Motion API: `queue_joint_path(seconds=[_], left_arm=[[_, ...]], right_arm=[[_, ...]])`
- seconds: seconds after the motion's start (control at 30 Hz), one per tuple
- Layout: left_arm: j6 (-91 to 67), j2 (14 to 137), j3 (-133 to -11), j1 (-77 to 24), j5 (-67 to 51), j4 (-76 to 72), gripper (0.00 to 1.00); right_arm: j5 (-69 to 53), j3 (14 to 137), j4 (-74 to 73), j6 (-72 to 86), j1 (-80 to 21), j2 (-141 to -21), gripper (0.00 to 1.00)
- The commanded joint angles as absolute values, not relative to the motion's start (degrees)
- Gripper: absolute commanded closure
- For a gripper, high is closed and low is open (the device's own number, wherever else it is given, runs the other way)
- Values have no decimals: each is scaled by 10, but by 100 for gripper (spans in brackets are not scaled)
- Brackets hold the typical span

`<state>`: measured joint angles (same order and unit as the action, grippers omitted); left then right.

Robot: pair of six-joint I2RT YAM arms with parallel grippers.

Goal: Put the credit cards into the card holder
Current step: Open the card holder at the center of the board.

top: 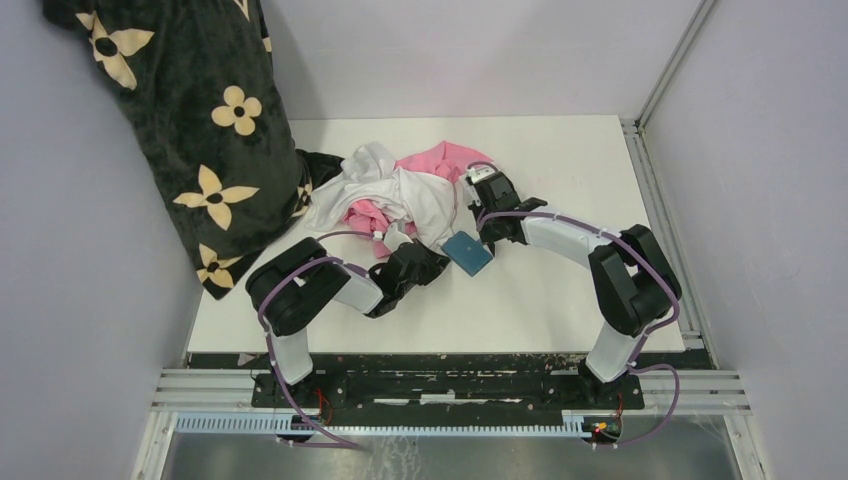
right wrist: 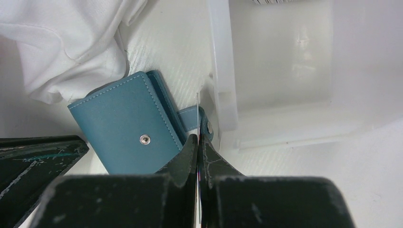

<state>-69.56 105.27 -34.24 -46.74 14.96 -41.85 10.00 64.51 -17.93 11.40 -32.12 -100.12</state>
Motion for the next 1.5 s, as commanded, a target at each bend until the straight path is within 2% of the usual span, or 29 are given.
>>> queue_joint_path(seconds=[0.0, 1.13, 1.47], left_arm=[[-670, 1062, -349, -469, 169, -377, 79], [-625, 1103, -380, -423, 134, -327, 79], [-628, 1112, -373, -423, 118, -334, 80]], right_arm=[[70, 647, -157, 102, -314, -1002, 99], [-44, 524, -51, 187, -285, -926, 99], [-20, 505, -12, 237, -286, -913, 99]])
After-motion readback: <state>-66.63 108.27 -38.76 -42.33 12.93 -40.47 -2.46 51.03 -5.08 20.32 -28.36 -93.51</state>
